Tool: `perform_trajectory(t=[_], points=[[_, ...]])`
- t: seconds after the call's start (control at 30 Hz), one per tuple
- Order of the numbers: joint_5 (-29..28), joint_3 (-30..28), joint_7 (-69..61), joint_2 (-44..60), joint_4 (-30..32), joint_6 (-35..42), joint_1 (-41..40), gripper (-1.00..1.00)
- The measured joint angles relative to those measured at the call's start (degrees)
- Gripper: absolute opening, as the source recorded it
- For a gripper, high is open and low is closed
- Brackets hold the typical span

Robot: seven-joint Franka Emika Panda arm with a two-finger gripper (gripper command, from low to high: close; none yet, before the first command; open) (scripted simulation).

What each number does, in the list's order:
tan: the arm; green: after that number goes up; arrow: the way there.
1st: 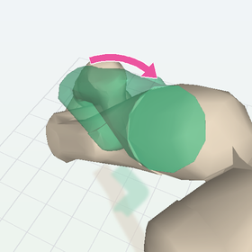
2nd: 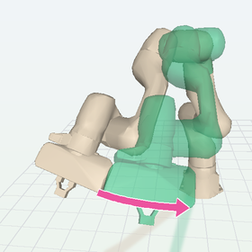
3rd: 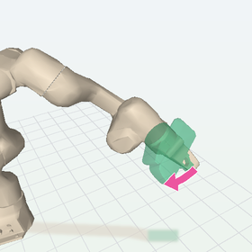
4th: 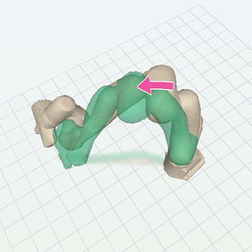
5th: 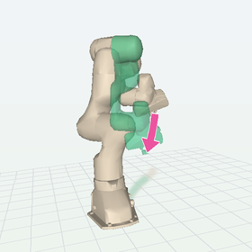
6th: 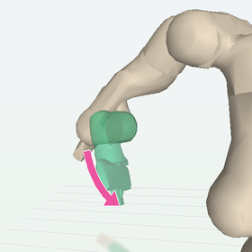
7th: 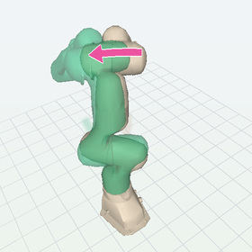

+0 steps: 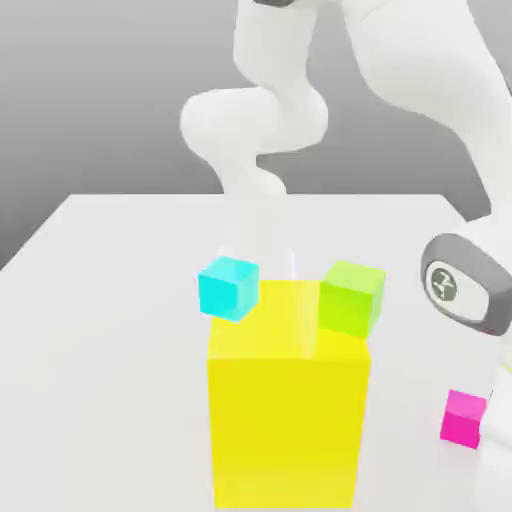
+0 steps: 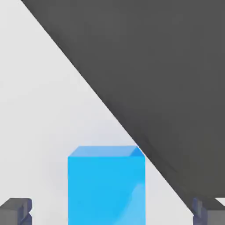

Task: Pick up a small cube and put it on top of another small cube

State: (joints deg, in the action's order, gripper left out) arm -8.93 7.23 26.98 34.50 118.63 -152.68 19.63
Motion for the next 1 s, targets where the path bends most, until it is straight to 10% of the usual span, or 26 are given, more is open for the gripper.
perform_trajectory(t=[0.27, 1.0], points=[[0.3, 0.2, -0.3, -1.0, 0.3, 0.9, -0.1, -1.00], [10.2, -2.5, 0.7, -46.3, 13.5, 32.4, -8.6, -1.00]])
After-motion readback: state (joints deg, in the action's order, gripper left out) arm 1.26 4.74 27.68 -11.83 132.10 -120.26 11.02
